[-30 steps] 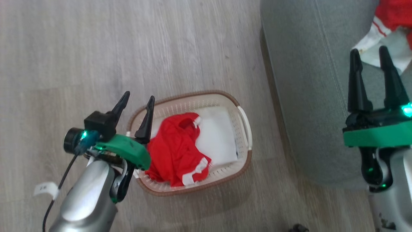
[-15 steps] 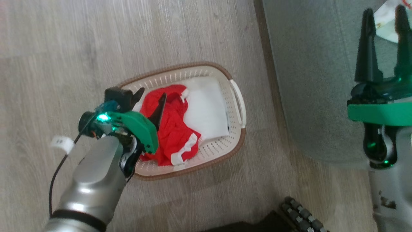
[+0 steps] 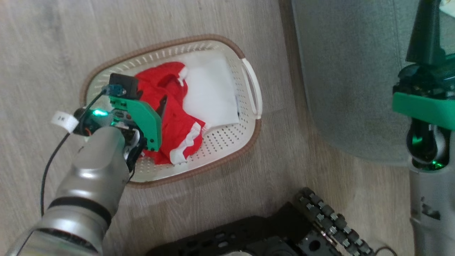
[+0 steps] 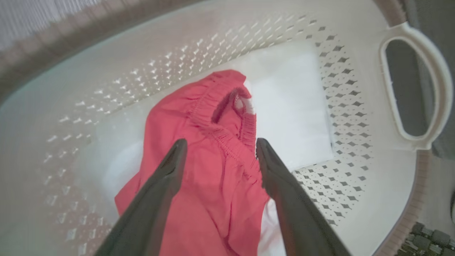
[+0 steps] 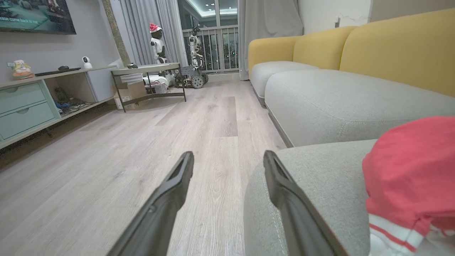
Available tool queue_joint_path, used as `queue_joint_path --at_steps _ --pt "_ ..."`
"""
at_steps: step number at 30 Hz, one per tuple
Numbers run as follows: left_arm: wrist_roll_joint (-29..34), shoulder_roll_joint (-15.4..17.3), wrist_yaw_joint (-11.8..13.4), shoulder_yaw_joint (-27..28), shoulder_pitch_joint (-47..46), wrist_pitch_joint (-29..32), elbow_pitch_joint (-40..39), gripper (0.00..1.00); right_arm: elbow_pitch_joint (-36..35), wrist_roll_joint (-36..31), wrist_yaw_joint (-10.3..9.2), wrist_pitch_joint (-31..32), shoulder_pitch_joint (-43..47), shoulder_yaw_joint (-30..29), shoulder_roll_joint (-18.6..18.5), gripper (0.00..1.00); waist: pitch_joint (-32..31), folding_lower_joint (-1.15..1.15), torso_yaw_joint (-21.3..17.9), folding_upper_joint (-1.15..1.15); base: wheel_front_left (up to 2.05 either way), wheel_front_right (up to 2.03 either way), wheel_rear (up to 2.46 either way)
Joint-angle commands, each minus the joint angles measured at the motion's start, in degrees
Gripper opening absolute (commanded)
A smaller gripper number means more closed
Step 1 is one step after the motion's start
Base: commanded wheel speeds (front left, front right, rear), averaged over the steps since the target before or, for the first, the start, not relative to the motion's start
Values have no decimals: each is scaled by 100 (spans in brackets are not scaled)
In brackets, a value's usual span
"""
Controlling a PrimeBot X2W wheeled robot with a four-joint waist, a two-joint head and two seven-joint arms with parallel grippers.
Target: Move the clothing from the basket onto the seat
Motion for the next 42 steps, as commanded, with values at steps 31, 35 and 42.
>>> queue_joint_path --at_steps 31,35,42 --pt "487 351 -26 -883 -562 1125 815 0 -449 -196 -1 -52 -96 323 361 100 929 -1 -524 0 0 0 0" --pt "379 320 -34 -878 -536 1055 816 0 -412 -199 -1 -52 -115 346 369 100 852 -1 -504 0 0 0 0" --pt "-122 179 -38 -882 -296 807 565 0 -308 -148 -1 -52 -143 312 380 100 447 -1 -481 0 0 0 0"
